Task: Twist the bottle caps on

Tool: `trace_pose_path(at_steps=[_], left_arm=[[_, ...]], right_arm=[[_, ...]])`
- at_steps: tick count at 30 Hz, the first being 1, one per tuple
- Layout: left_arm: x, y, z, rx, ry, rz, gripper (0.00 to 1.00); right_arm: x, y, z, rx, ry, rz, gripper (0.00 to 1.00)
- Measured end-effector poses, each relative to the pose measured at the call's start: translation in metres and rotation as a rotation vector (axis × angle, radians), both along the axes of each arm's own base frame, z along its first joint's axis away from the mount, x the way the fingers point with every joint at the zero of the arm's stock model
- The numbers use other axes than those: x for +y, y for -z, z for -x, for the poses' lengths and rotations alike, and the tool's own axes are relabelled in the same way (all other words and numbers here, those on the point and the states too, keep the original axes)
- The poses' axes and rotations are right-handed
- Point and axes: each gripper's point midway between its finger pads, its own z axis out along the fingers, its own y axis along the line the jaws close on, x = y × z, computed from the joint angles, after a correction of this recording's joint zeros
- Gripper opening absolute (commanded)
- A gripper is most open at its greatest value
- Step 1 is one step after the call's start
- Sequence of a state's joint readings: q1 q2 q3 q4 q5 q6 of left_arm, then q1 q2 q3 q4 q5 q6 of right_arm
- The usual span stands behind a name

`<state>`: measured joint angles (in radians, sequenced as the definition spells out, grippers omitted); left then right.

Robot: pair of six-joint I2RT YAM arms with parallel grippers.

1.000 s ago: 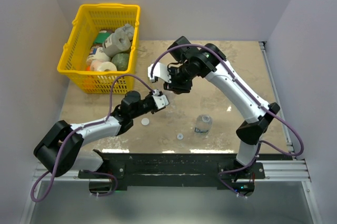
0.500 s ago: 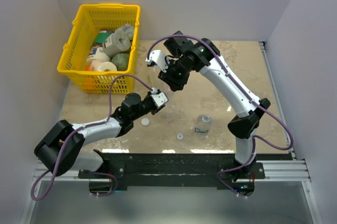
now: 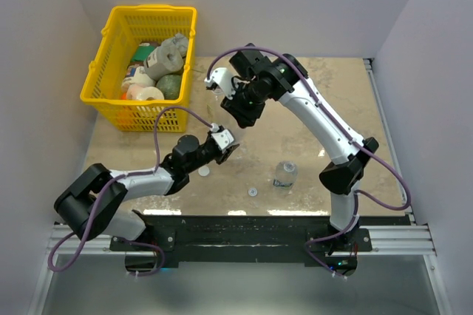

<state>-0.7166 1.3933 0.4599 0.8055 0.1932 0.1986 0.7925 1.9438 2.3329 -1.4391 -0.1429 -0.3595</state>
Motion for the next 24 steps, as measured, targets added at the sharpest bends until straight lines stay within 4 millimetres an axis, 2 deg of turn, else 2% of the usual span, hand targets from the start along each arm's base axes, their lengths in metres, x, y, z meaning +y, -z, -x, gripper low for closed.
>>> trace_pose_path(at_steps=[10, 12, 13, 14, 18, 24], left_arm=[[-0.007, -0.002, 0.003, 0.085, -0.009, 0.095, 0.0], [-0.009, -0.002, 0.004, 0.099, -0.007, 0.112, 0.0], [-0.011, -0.003, 0.005, 0.103, -0.002, 0.122, 0.0], [-0.014, -0.006, 0.006, 0.102, 0.01, 0.137, 0.0], [-0.026, -0.026, 0.012, 0.074, 0.062, 0.199, 0.0], [-0.031, -0.032, 0.016, 0.074, 0.086, 0.223, 0.0]], right_arm=[[0.005, -0.009, -0.008, -0.039, 0.017, -0.027, 0.42], [0.006, -0.01, -0.009, -0.042, 0.018, -0.033, 0.47], [0.007, -0.01, -0.01, -0.042, 0.017, -0.038, 0.65], [0.011, -0.01, -0.01, -0.038, 0.012, -0.051, 0.68], [0.028, -0.005, -0.004, -0.008, -0.022, -0.087, 0.72], [0.034, -0.007, -0.006, -0.008, -0.032, -0.11, 0.74]])
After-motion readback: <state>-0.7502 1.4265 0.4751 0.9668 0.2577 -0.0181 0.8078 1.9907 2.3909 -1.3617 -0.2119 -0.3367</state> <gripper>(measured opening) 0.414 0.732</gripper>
